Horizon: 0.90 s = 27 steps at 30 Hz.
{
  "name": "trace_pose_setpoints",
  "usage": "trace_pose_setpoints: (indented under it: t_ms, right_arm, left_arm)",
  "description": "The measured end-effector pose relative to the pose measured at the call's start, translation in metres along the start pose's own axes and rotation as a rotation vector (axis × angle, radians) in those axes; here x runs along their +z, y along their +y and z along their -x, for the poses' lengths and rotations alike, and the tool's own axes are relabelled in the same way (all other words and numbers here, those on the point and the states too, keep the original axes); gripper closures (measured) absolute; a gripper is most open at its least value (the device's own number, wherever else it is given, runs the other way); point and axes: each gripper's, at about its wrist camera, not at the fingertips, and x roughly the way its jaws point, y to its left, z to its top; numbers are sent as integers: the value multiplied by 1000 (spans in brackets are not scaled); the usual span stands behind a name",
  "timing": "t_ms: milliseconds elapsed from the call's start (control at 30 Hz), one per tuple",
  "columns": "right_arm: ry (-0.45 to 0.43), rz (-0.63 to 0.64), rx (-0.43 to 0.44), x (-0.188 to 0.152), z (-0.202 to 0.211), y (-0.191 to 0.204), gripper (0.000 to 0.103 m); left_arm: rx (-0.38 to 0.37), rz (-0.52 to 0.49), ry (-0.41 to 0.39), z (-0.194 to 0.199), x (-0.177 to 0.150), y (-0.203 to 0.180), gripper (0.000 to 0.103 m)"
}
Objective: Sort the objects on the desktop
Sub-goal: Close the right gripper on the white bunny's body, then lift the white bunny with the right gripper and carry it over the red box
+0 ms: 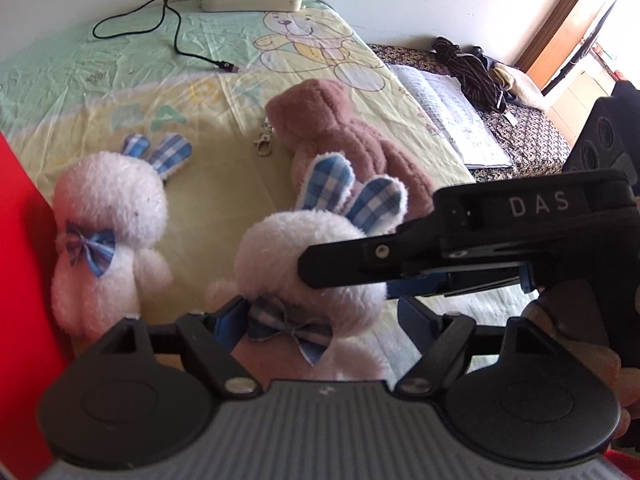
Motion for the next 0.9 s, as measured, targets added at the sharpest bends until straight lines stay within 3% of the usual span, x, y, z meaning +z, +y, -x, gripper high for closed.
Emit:
trace_pose_setpoints:
  t_ms: [433,633,900]
  right_arm:
    - [-59,169,-33,-39,41,38,41]
    - [-107,225,-5,-52,51,65,42]
    - [-237,306,39,-70,65,124,42]
  left_arm:
    - [-38,-49,-74,51,-29,-25,23]
    - [-47,-63,-149,89,-41,-29,23]
    - [-81,-114,-294,155,-42,-13,23]
